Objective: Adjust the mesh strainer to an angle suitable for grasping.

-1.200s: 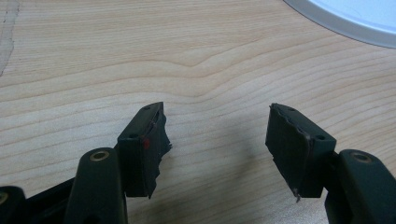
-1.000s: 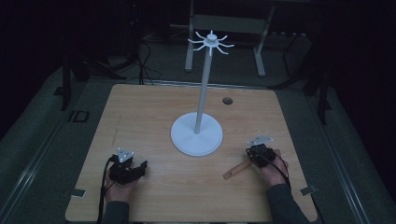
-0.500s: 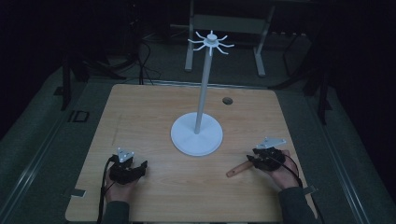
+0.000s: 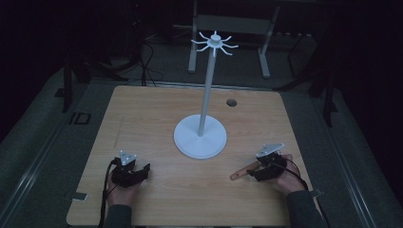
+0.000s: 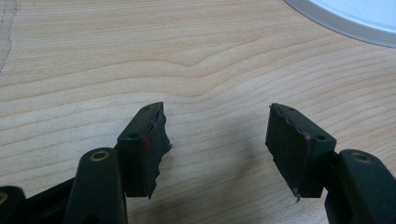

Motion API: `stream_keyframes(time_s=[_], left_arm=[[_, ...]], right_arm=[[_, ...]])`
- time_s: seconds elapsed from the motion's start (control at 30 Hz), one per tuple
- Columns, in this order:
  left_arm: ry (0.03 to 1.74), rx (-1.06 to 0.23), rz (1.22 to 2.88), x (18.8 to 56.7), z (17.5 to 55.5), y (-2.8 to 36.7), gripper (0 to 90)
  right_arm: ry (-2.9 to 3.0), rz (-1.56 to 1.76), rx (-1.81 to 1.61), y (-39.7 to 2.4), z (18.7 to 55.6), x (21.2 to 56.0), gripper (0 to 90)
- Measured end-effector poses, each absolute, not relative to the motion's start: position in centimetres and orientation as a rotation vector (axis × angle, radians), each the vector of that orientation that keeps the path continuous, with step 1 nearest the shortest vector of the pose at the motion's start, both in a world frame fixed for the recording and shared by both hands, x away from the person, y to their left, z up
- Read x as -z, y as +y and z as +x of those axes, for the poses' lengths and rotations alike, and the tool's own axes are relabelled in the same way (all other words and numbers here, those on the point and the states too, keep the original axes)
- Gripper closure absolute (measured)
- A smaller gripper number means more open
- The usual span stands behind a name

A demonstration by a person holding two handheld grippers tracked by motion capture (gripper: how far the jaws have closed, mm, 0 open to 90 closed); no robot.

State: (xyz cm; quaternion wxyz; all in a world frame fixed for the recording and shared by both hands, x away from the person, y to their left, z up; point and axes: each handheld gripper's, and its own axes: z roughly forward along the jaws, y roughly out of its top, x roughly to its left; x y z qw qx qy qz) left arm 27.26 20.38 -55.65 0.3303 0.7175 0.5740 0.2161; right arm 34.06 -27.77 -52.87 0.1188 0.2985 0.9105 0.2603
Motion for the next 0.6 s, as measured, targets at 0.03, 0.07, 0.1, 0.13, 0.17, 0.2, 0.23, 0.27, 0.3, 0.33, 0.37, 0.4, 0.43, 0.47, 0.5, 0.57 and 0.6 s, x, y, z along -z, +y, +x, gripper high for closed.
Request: stream_keyframes(time_s=[0.03, 0.07, 0.1, 0.13, 0.17, 0.2, 0.23, 0.27, 0.3, 0.33, 0.37, 0.4, 0.43, 0.47, 0.5, 0.57, 0.6], left_arm=[[1.501, -0.566, 1.877, 55.7, 27.3, 20.4, 38.1], [1.500, -0.565, 1.876, 55.7, 27.3, 20.4, 38.0], [1.501, -0.564, 1.876, 55.7, 27.3, 20.4, 38.0], [1.499, -0.564, 1.878, 55.7, 27.3, 20.4, 38.0], [1.499, -0.565, 1.879, 55.7, 27.3, 20.4, 38.0], [1.499, -0.565, 1.877, 55.7, 27.3, 20.4, 38.0], [1.499, -0.564, 1.877, 55.7, 27.3, 20.4, 38.0], [1.500, -0.564, 1.876, 55.7, 27.3, 20.4, 38.0], [1.500, -0.564, 1.876, 55.7, 27.3, 20.4, 38.0], [1.501, -0.564, 1.876, 55.7, 27.3, 20.4, 38.0], [1.501, -0.564, 1.875, 55.7, 27.3, 20.4, 38.0], [1.500, -0.564, 1.876, 55.7, 27.3, 20.4, 38.0], [1.500, -0.565, 1.876, 55.7, 27.3, 20.4, 38.0], [1.500, -0.565, 1.876, 55.7, 27.3, 20.4, 38.0], [1.500, -0.564, 1.877, 55.7, 27.3, 20.4, 38.0], [1.498, -0.564, 1.877, 55.7, 27.3, 20.4, 38.0], [1.498, -0.564, 1.878, 55.7, 27.3, 20.4, 38.0]], right_arm=[[2.662, 0.871, -0.760, -27.7, 34.1, 52.9, 29.1], [2.659, 0.873, -0.756, -27.6, 34.1, 52.9, 29.1], [2.653, 0.871, -0.749, -27.5, 34.1, 52.9, 29.2], [2.652, 0.858, -0.734, -27.4, 34.1, 53.0, 29.1], [2.653, 0.852, -0.726, -27.2, 34.1, 53.0, 29.9], [2.658, 0.854, -0.716, -27.0, 34.1, 53.0, 32.3], [2.653, 0.857, -0.706, -26.8, 34.1, 53.0, 36.8], [2.647, 0.861, -0.691, -26.7, 34.1, 52.9, 41.8], [2.642, 0.860, -0.677, -26.5, 34.2, 52.9, 46.3], [2.638, 0.863, -0.674, -26.4, 34.2, 52.9, 50.1], [2.638, 0.863, -0.671, -26.2, 34.2, 52.8, 52.7], [2.639, 0.859, -0.670, -26.1, 34.2, 52.8, 54.7], [2.642, 0.855, -0.667, -25.9, 34.2, 52.7, 56.4], [2.645, 0.853, -0.665, -25.8, 34.1, 52.7, 58.2], [2.651, 0.847, -0.661, -25.6, 34.1, 52.7, 60.2], [2.673, 0.840, -0.661, -25.4, 33.9, 52.5, 65.0], [2.690, 0.832, -0.662, -25.3, 33.9, 52.4, 66.8]])
